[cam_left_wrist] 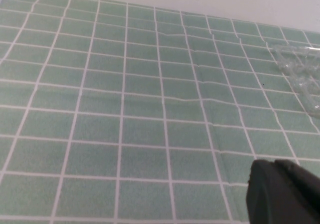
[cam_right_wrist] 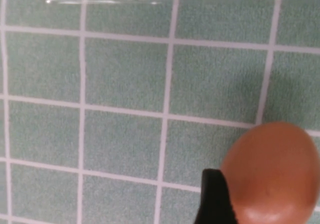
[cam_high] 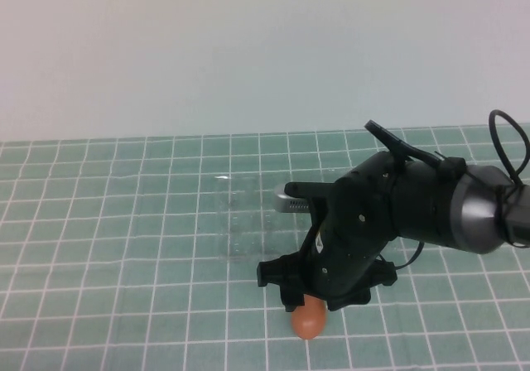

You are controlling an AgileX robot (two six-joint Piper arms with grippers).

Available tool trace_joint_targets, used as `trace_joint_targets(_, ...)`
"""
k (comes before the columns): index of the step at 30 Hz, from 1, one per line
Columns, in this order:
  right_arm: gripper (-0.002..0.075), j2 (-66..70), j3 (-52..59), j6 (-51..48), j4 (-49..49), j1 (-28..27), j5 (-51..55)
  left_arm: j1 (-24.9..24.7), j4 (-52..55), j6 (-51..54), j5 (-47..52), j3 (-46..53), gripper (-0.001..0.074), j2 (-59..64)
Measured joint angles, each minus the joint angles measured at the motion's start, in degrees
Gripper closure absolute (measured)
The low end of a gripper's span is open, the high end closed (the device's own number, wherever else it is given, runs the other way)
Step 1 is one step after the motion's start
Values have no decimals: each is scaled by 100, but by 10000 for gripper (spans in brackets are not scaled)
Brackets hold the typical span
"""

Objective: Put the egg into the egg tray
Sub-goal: Pick up the egg

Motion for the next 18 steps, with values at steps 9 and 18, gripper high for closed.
trace_joint_targets(9,280,36,0,0,-166,0,23,0,0,0,0,0,736,0)
trace_joint_targets(18,280,299,-3,-178,54,0,-35,0,0,0,0,0,736,0)
